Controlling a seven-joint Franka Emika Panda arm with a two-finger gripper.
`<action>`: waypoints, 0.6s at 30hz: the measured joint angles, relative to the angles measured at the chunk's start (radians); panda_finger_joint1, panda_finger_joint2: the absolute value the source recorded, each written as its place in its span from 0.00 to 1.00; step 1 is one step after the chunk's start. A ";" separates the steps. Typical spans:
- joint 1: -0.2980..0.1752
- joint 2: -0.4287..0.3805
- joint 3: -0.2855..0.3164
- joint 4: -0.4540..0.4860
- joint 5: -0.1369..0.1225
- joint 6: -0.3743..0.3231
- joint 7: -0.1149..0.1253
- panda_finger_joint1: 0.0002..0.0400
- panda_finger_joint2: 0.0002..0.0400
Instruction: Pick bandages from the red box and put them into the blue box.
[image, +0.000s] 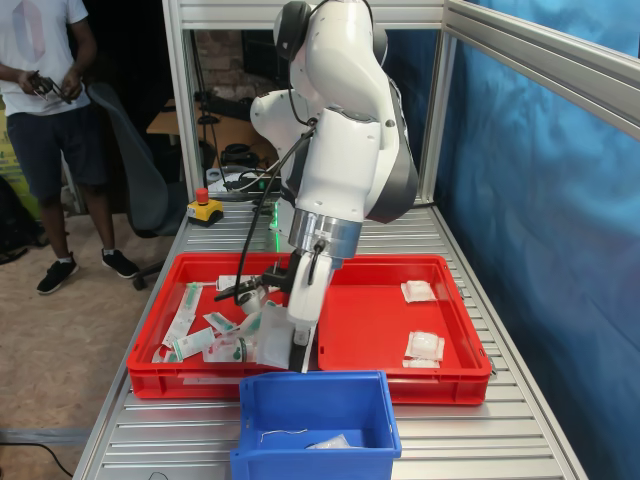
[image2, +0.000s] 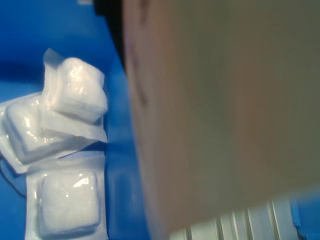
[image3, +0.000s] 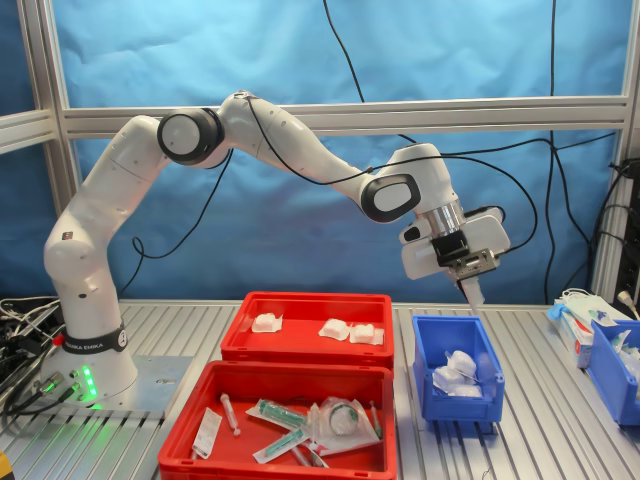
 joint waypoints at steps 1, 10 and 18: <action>0.001 0.000 0.000 0.000 0.000 0.000 0.000 0.13 0.13; 0.007 0.002 0.012 0.001 0.000 0.000 0.000 0.13 0.13; 0.011 0.002 0.020 0.001 0.000 0.000 0.000 0.13 0.13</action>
